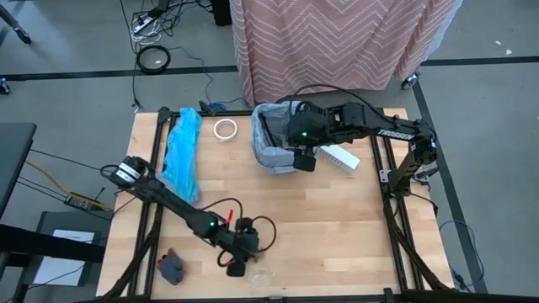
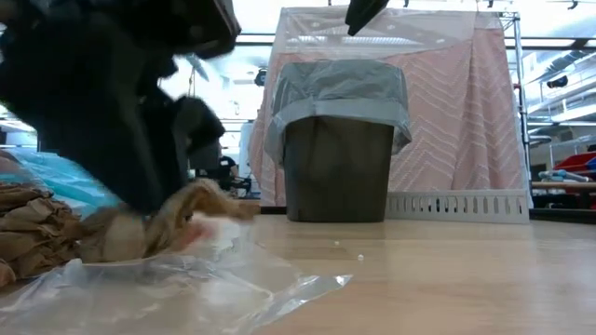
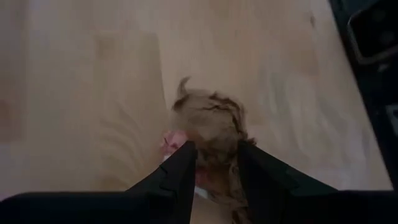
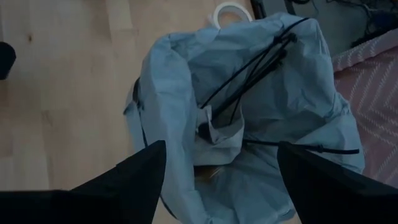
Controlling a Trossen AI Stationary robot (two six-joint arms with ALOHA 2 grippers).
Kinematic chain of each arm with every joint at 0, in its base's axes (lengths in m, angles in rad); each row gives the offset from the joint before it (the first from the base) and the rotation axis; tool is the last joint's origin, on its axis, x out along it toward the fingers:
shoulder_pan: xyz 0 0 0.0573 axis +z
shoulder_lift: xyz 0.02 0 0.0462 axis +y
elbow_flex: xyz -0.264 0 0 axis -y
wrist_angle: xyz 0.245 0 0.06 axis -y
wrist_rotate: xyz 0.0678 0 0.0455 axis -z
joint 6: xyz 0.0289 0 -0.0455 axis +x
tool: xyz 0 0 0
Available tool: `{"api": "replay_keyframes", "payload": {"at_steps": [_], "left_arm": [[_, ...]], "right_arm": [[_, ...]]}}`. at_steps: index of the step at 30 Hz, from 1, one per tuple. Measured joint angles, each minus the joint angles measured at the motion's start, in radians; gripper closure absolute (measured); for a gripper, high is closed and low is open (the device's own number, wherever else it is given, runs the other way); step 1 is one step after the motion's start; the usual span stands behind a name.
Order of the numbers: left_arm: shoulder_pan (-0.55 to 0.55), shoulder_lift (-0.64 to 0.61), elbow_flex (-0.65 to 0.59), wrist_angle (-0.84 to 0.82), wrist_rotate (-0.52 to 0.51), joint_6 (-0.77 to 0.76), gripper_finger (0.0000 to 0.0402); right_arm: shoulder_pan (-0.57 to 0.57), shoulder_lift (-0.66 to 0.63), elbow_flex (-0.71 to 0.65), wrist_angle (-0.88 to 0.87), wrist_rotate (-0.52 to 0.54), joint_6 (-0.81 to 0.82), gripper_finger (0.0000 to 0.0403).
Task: Place trash/remove bag and relplace
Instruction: Put the brown napkin into the trash bin
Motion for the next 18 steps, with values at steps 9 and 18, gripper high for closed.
{"api": "replay_keyframes", "payload": {"at_steps": [9,18], "left_arm": [[0.023,0.063,0.006,-0.027,0.009,-0.039,0.0304],[0.11,-0.03,0.066,-0.17,-0.055,-0.053,0.0397]], "right_arm": [[0.0,0.0,0.0,-0.069,-0.005,0.029,0.0113],[0.0,0.0,0.0,-0.24,0.005,0.058,0.0171]]}}
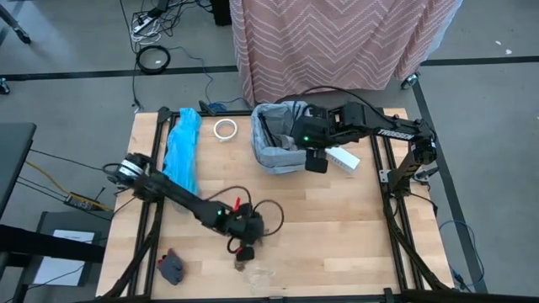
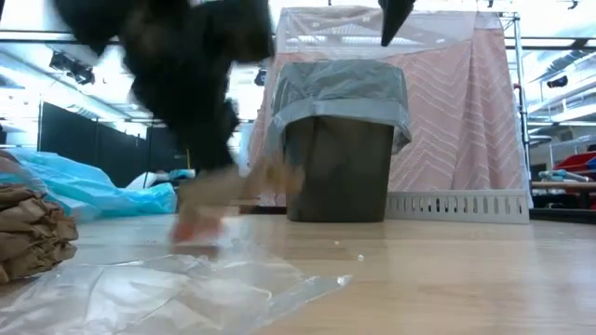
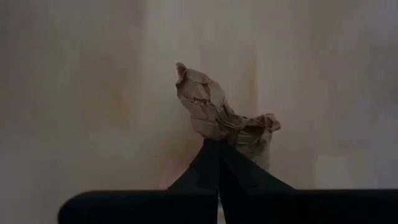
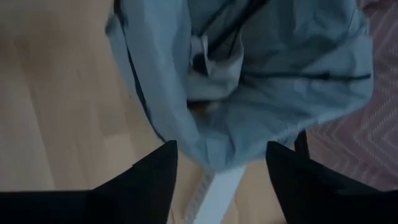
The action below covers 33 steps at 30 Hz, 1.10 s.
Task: Place trash/remove bag and relplace
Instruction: Put the brown napkin into the trash bin
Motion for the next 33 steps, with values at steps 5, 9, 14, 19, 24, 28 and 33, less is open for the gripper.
{"api": "replay_keyframes", "payload": {"at_steps": [5,9,14,19,24,28,33], "left_arm": [[0.051,-0.101,0.133,-0.23,-0.063,0.087,0.0399],[0.091,-0.184,0.271,-0.484,-0.143,0.133,0.04],[0.162,-0.276,0.419,-0.613,-0.305,0.246,0.04],[0.295,-0.334,0.53,-0.576,-0.439,0.456,0.0401],[0.481,-0.33,0.578,-0.43,-0.394,0.603,0.0401],[0.612,-0.283,0.577,-0.317,-0.285,0.632,0.0401],[0.701,-0.2,0.577,-0.22,-0.119,0.632,0.04]], "right_arm": [[0.0,-0.007,0.0,-0.001,-0.001,0.001,0.0206],[0.0,-0.02,0.0,-0.002,0.0,0.014,0.0221],[-0.005,-0.048,0.001,-0.002,0.0,0.045,0.0225],[-0.008,-0.071,0.001,-0.002,0.0,0.053,0.0225],[-0.013,-0.094,0.001,-0.003,0.0,0.052,0.0227],[-0.015,-0.117,0.001,-0.003,0.001,0.052,0.0227],[-0.018,-0.134,0.001,-0.002,0.004,0.048,0.0229]]}}
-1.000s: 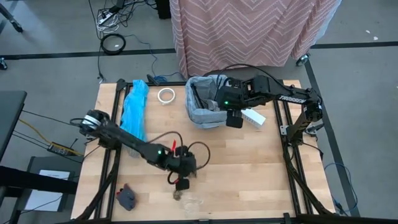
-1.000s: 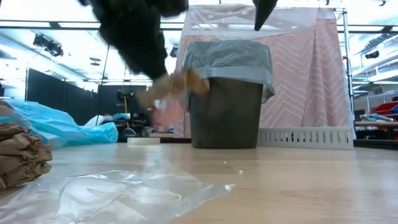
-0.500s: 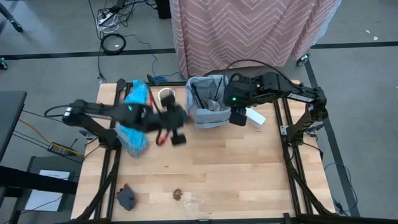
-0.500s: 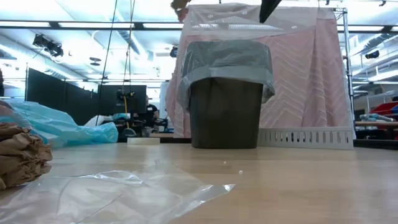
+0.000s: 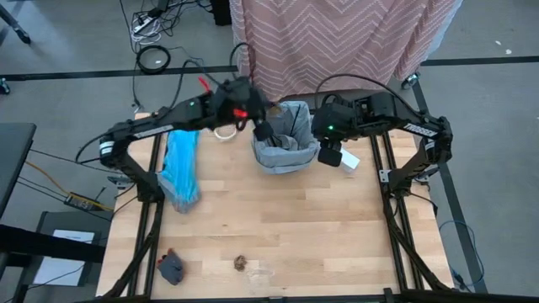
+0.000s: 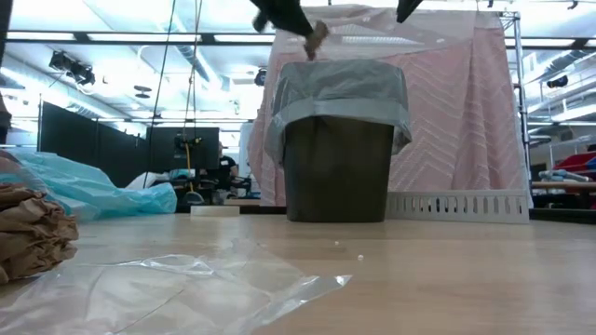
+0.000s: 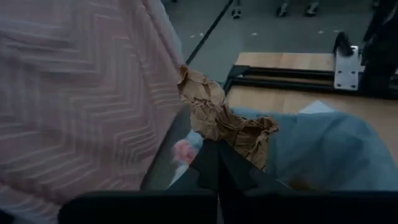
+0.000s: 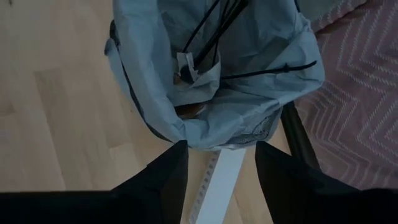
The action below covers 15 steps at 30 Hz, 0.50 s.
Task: Place trash/remove bag and relplace
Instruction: Put the brown napkin into the trash bin
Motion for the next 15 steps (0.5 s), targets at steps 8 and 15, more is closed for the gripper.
{"api": "replay_keyframes", "payload": {"at_steps": [8,15], "left_arm": [[0.021,0.121,-0.002,-0.05,0.215,0.039,0.0379],[0.027,0.153,-0.001,-0.065,0.348,0.087,0.0316]], "right_arm": [[0.0,-0.015,0.0,0.0,-0.001,-0.003,0.0228],[0.002,-0.015,0.0,0.0,-0.007,-0.024,0.0207]]}}
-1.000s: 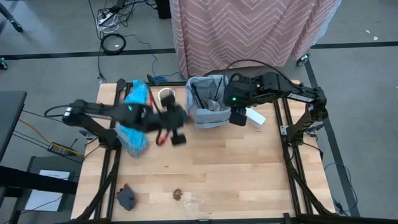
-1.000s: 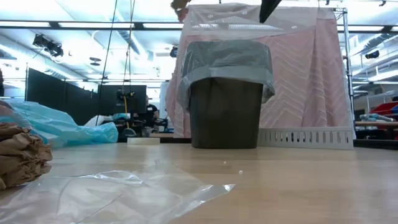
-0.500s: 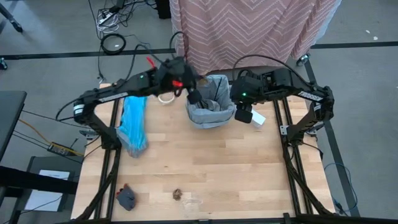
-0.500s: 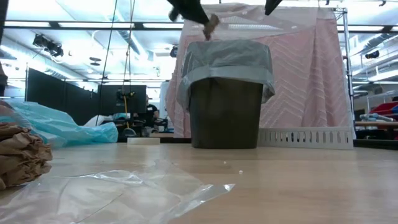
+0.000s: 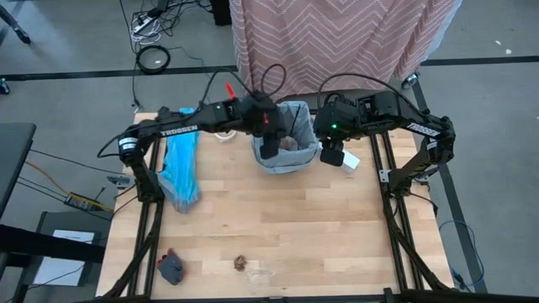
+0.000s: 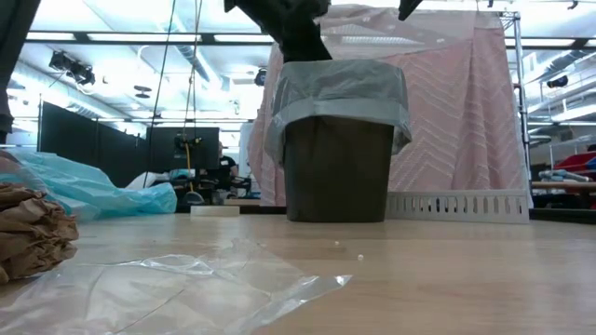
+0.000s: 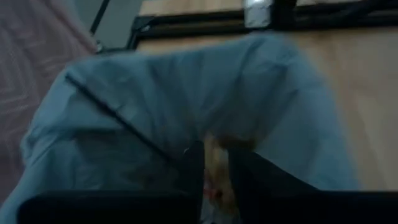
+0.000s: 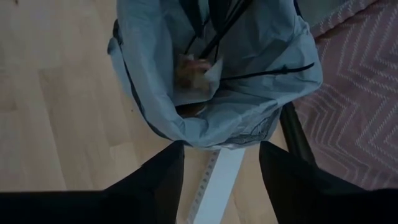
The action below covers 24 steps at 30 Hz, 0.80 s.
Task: Place trash/remove bag and relplace
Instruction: Put the brown napkin into the trash bin
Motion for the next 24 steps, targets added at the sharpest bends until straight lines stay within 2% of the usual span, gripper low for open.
{"api": "replay_keyframes", "payload": {"at_steps": [3,6,10,13,16,18,24], "left_arm": [[0.001,-0.004,0.032,-0.048,0.05,0.011,0.0289],[-0.014,-0.004,0.132,-0.189,0.054,-0.067,0.0271],[-0.072,-0.007,0.309,-0.541,0.161,-0.062,0.0268],[-0.165,-0.026,0.39,-0.757,0.214,-0.07,0.0275],[-0.301,-0.076,0.388,-0.846,0.231,-0.141,0.0282],[-0.412,-0.115,0.347,-0.846,0.212,-0.216,0.0284],[-0.751,-0.198,0.121,-0.755,-0.048,-0.413,0.0284]], "right_arm": [[0.0,0.0,0.0,0.0,-0.001,-0.002,0.0194],[0.0,0.0,0.0,0.0,-0.001,-0.008,0.0184],[0.0,0.0,0.0,0.0,0.0,-0.01,0.0174],[0.0,0.0,0.0,0.0,0.0,-0.01,0.017],[0.0,0.0,0.0,0.0,-0.001,-0.001,0.0169],[0.0,0.0,0.0,0.0,-0.01,0.013,0.017],[0.0,0.001,0.0,0.0,-0.028,0.028,0.017]]}}
